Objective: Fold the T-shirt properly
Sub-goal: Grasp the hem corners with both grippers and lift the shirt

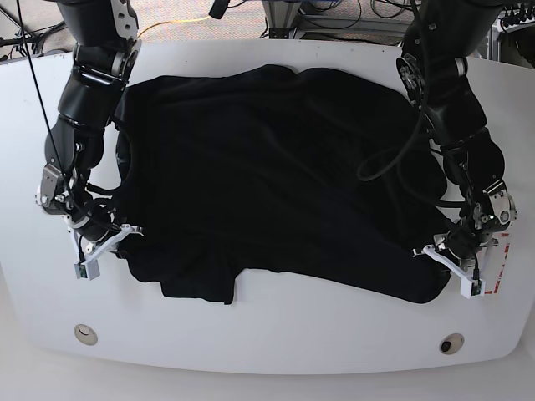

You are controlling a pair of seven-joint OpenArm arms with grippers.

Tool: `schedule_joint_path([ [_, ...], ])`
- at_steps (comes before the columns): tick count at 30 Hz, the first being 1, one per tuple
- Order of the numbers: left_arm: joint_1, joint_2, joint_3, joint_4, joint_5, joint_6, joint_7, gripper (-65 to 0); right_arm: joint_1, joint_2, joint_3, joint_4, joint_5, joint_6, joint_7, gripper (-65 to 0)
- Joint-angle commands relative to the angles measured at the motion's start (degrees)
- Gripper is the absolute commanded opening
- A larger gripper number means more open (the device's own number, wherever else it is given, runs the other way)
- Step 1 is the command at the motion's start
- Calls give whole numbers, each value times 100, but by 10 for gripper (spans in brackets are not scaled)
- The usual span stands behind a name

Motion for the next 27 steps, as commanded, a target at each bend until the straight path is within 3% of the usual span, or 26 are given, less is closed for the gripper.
schedule_joint_path([
  [1, -187, -79, 11, 498, -63, -144, -60, -650, 449, 83, 17, 277, 89, 13, -115, -650],
  [7, -292, -115, 205, 1448, -19, -338, 2, -650, 1222, 232, -18, 418, 89, 13, -458, -650],
  [11, -565, -361, 521, 1940, -63, -338, 362, -650, 1820, 479, -537, 339, 116, 13, -484, -650],
  [20, -1303, -378, 530, 3065, -19, -311, 767, -650, 3209, 857, -1249, 321, 116, 22, -572, -650],
  [24, -2139, -616, 530, 3338, -54, -320, 1417, -649, 3974, 909, -1636, 312, 116, 136, -713, -650],
  [27, -2921, -695, 530, 3303, -54, -320, 1558, -649, 4554, 1068, -1899, 312, 116, 268, -845, -650],
])
